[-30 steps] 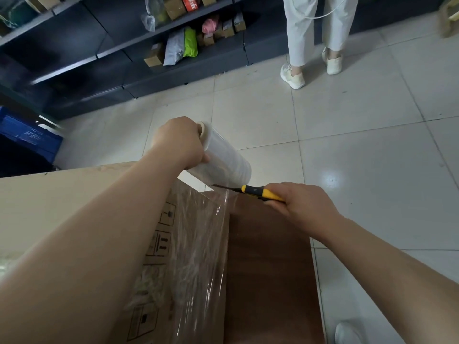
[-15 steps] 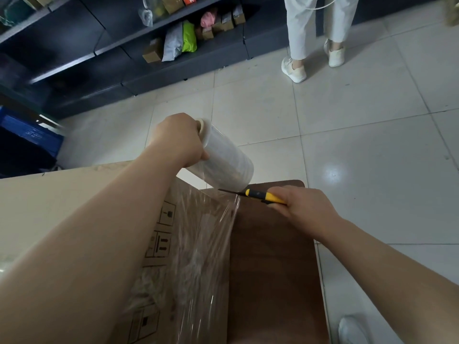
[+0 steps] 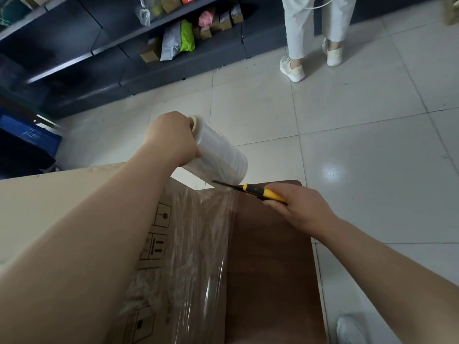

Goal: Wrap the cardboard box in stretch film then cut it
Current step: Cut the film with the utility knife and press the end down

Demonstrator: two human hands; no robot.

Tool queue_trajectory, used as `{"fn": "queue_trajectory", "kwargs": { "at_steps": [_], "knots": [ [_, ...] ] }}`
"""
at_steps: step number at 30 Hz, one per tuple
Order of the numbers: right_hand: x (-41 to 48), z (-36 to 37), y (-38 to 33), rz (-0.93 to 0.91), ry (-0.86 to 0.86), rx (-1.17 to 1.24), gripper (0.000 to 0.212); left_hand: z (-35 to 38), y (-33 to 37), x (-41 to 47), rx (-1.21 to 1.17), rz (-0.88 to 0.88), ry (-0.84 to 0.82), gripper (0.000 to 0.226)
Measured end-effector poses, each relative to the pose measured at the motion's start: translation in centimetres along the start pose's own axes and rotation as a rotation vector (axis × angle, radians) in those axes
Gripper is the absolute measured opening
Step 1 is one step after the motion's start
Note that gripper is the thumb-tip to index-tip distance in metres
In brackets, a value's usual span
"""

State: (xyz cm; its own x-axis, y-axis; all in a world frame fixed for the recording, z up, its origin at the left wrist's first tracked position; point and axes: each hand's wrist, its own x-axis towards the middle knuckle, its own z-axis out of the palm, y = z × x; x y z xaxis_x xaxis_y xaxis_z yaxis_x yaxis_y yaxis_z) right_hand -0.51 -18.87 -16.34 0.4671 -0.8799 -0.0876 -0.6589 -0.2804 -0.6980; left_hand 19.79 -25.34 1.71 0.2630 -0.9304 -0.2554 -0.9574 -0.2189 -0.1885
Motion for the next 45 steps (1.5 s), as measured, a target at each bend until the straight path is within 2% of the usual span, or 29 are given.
{"fn": "queue_trajectory", "kwargs": {
  "at_steps": [5,10,16,20,23,29,32,35,39,42,45],
  "knots": [
    [-0.8,-1.6,1.0,0.028,0.001,0.005,0.026,0.2,-0.2,0.1,-0.01,-0.011,0.022,0.033],
    [-0.1,-1.4,0.4,-0.024,-0.049,-0.142,0.026,0.2,-0.1,0.1,-0.026,0.018,0.012,0.025],
    [1.9,0.5,-1.6,-0.03,-0.084,-0.242,0.026,0.5,-0.3,0.3,-0.029,0.009,0.042,0.032],
    [0.6,0.9,0.0,0.04,-0.086,-0.172,0.023,0.5,-0.4,0.2,-0.013,0.007,0.054,0.022],
    [-1.6,1.5,2.7,0.111,-0.144,-0.25,0.023,0.2,-0.4,0.4,-0.023,0.001,0.063,0.019],
    [-2.2,1.4,3.3,0.134,0.002,-0.166,0.02,-0.1,-0.3,0.9,-0.017,0.053,0.127,0.04],
    [-2.1,-0.5,2.3,0.075,0.13,-0.023,0.024,0.2,-0.4,0.9,-0.019,0.053,0.117,0.033],
    [-1.1,-1.9,-0.3,-0.077,0.188,0.026,0.035,0.4,-0.5,1.0,-0.017,0.064,0.134,0.021],
    [1.1,-2.7,-3.9,-0.255,0.251,-0.044,0.04,0.2,-0.1,0.7,-0.073,0.062,0.104,0.034],
    [2.3,-2.5,-5.1,-0.214,0.094,-0.189,0.032,-0.1,0.2,0.4,-0.098,0.052,0.125,0.034],
    [2.9,-1.4,-4.9,-0.079,-0.028,-0.298,0.03,-0.4,0.3,-0.1,-0.143,0.052,0.153,0.035]
  ]
}}
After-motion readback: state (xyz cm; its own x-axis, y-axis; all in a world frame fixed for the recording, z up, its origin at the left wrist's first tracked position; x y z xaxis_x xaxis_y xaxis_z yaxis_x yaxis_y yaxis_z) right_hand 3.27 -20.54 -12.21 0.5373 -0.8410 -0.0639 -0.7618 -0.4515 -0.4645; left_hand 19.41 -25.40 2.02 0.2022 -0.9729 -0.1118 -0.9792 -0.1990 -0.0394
